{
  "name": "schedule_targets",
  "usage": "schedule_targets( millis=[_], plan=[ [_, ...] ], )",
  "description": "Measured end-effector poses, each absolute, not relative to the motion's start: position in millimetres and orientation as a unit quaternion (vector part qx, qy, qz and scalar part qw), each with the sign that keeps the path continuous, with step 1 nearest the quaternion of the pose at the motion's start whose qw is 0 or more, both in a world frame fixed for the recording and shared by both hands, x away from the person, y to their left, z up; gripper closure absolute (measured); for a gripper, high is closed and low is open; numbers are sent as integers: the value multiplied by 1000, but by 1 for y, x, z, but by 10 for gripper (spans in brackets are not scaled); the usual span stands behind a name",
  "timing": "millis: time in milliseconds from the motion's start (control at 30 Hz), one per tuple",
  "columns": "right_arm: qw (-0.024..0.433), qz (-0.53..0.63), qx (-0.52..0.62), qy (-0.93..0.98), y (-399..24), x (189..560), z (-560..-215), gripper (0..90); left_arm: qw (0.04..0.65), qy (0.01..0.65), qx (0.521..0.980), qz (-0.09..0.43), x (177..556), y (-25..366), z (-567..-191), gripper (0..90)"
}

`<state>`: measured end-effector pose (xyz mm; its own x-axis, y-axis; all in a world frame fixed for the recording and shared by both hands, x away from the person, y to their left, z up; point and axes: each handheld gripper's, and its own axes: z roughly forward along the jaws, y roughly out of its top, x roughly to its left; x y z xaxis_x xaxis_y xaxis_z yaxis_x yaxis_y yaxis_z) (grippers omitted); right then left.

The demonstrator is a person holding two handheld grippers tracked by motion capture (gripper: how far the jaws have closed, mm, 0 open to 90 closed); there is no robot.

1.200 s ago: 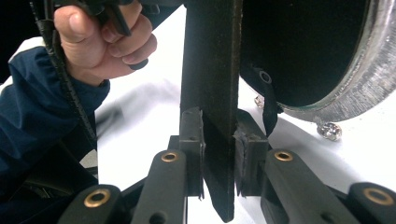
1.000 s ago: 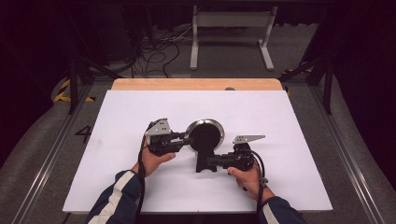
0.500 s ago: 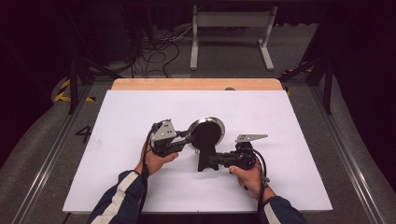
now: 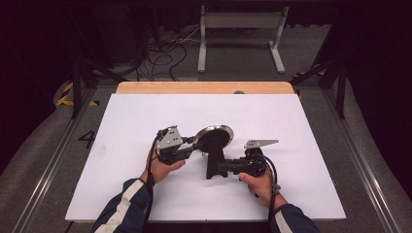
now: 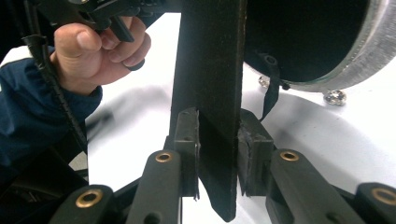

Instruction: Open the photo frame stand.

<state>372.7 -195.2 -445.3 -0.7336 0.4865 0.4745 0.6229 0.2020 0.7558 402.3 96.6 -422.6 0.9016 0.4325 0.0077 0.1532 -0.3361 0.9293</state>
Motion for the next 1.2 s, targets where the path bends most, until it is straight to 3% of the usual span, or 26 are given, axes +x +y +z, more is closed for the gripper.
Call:
schedule_targets(
  millis=[233, 400, 500, 1200],
  plan=[
    [71, -521, -359, -771, -196, 372, -446, 737, 518, 175, 829, 117, 407, 89, -435, 621],
    [67, -518, -355, -775, -196, 372, -446, 737, 509, 180, 834, 118, 408, 86, -440, 667],
    [64, -517, -355, -776, -195, 371, -445, 737, 482, 176, 845, 146, 408, 82, -444, 720],
    [51, -511, -368, -775, -202, 374, -445, 722, 439, 160, 852, 235, 407, 67, -442, 707]
  ],
)
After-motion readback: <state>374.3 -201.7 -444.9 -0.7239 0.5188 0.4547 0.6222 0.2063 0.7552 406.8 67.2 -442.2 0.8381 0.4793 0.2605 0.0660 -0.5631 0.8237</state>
